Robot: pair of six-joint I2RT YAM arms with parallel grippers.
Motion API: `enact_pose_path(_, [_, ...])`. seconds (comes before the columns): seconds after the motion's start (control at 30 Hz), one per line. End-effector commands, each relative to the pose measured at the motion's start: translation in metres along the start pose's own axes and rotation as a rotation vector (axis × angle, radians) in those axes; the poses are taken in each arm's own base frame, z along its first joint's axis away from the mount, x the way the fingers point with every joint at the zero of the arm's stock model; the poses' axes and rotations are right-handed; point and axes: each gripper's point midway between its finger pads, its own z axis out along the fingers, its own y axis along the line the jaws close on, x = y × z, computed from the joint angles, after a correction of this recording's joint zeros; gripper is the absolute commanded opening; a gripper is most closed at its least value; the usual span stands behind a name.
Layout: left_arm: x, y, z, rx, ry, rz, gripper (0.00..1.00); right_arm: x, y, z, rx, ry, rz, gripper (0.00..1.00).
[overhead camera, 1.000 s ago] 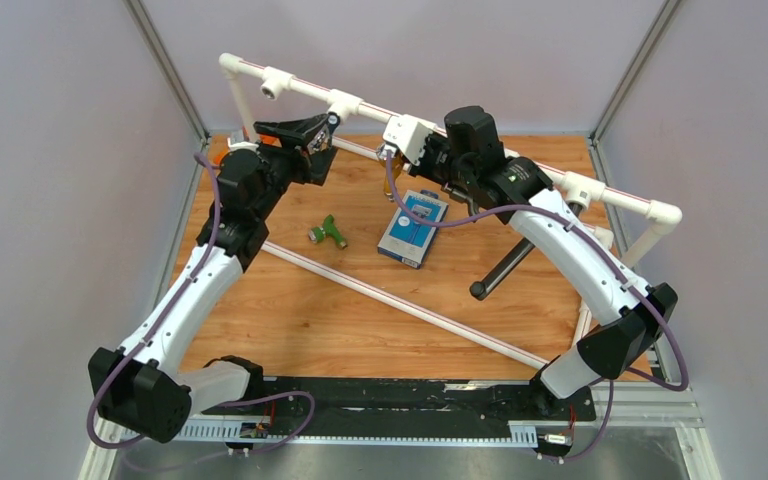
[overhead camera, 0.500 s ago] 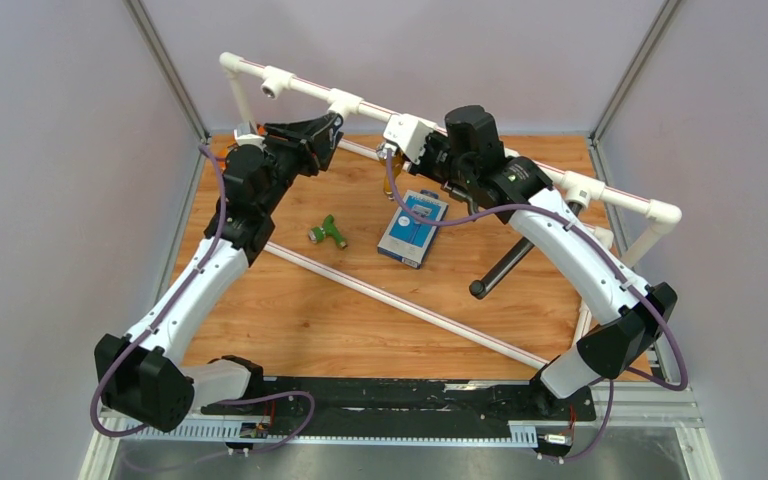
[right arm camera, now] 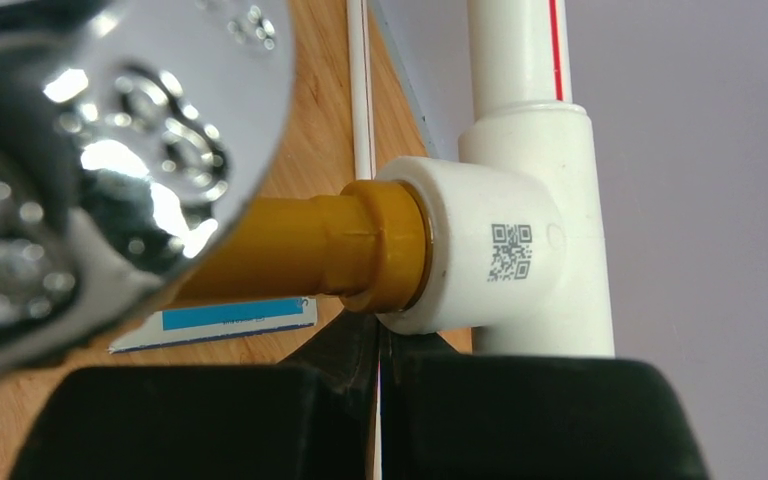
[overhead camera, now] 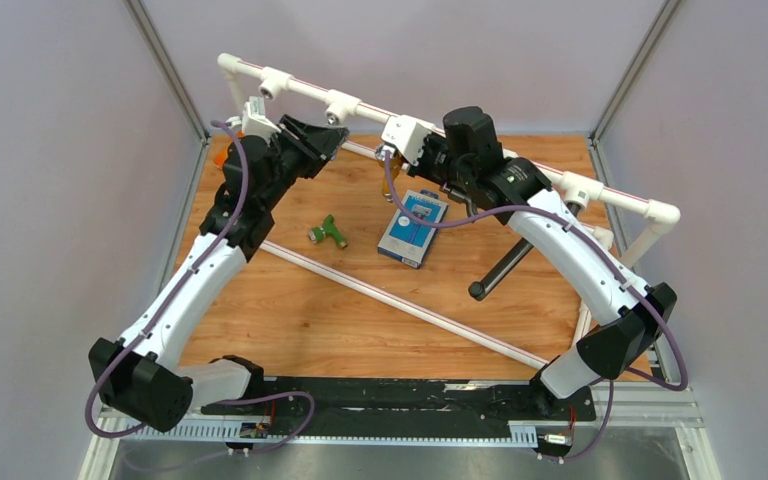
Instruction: Install the water faucets
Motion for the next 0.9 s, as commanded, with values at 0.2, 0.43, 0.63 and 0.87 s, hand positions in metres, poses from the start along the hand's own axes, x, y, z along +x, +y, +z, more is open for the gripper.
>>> enact_pose_path(0.2, [-0.044, 0.060, -0.013, -0.416, -0.078, 1.080, 0.34, 0.035, 0.060, 0.012, -0.206, 0.121, 0.007, 0.01])
enact_pose_path(0.43, [-0.038, 0.019, -0.023, -0.222, -0.166, 0.724, 0.69, 0.036, 0.061, 0.013, -0.208, 0.125, 0.008, 0.01])
enact_pose_path(0.63, [-0.049, -0.014, -0.035, -0.055, -0.186, 0.370, 0.71, 0.036, 0.061, 0.013, -0.208, 0.123, 0.008, 0.01])
enact_pose_path(0.87, [-0.055, -0.014, -0.031, 0.034, -0.213, 0.053, 0.72, 0.036, 0.061, 0.014, -0.211, 0.121, 0.008, 0.01])
